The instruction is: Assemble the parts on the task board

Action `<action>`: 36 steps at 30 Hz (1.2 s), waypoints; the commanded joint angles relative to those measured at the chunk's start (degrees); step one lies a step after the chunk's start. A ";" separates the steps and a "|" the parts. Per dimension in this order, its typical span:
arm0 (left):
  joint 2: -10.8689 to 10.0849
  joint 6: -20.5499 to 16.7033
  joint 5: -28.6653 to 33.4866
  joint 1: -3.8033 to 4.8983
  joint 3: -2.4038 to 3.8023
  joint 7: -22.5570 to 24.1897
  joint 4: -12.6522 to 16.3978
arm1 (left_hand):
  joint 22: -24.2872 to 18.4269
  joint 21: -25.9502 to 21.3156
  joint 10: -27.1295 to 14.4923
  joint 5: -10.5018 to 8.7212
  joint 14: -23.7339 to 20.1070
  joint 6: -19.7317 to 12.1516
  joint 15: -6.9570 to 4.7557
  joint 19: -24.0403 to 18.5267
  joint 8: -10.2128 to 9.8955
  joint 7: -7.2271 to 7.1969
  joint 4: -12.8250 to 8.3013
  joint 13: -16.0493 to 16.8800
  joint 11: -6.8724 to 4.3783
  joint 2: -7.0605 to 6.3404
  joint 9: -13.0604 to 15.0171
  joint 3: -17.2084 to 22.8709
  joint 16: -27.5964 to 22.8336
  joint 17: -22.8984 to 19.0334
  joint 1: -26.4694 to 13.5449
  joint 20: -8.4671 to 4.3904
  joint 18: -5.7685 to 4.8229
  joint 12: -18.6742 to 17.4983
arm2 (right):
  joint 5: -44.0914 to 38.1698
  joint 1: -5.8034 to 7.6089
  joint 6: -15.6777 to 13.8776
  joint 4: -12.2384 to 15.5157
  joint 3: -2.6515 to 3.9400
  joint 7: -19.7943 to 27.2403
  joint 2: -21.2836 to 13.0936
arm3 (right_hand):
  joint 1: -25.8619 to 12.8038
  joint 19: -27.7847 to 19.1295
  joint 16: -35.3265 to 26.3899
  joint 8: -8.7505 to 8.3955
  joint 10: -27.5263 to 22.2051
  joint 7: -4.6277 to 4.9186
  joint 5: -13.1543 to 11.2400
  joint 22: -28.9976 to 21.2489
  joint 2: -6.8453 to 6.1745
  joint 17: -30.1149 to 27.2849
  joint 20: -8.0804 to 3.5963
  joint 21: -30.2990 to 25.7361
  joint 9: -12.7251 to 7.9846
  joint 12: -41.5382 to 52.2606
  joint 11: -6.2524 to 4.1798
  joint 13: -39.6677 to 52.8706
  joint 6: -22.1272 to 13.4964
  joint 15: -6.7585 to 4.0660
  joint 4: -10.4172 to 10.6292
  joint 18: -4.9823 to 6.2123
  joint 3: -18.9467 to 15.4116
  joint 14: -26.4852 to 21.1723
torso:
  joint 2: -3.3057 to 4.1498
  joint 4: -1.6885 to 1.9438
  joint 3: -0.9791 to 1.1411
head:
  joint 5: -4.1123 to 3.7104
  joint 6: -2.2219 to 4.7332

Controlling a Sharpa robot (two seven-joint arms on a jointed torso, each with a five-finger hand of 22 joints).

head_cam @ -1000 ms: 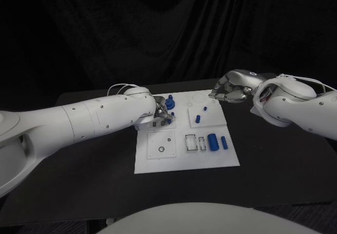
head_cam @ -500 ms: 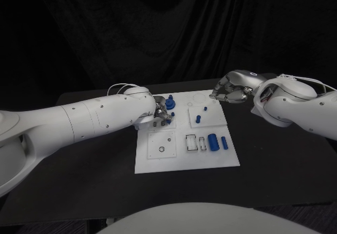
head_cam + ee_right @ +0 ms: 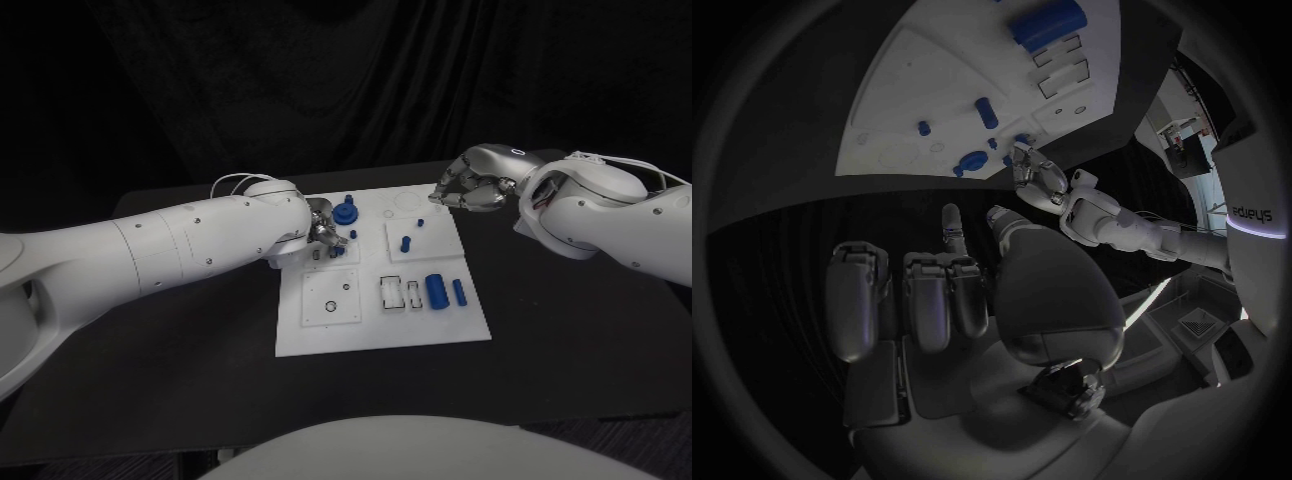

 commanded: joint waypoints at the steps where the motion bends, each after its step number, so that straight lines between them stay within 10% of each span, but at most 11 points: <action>1: -0.68 -0.78 -0.11 -0.15 0.04 0.68 0.92 | 4.27 -0.30 6.03 0.09 5.85 0.51 -0.30 -0.04 -0.32 0.03 -2.03 15.06 -0.38 -0.54 0.32 2.74 0.15 15.06 -0.50 -0.03 0.25 -0.04 | -0.07 -0.09 0.74 -0.05 0.04 -1.58 -0.15 | 0.61 2.59 0.17 -0.01 5.97 -0.03 0.07 12.96 0.06 15.09 0.54 -0.19 0.08 0.15 0.42 15.09 0.53 0.53 0.08 0.26 0.35 6.00 | 0.05 -0.07 0.01 | -0.28 -0.01; 36: -3.00 -0.74 -0.10 -0.17 0.02 -0.12 2.56 | 3.78 -0.86 6.03 -0.56 5.85 0.54 -0.29 -0.55 -0.90 0.11 -2.25 15.06 -0.34 -0.80 0.97 4.90 0.15 15.06 -2.02 -0.03 0.42 -0.04 | -0.07 -0.11 3.18 -0.38 0.04 -2.65 -0.22 | 1.25 1.95 0.17 -0.16 5.97 -0.02 0.07 12.57 0.15 15.09 0.61 -1.34 0.11 0.15 0.46 15.09 0.79 0.58 -0.15 0.55 0.62 6.00 | 0.09 0.10 0.00 | 1.07 -0.01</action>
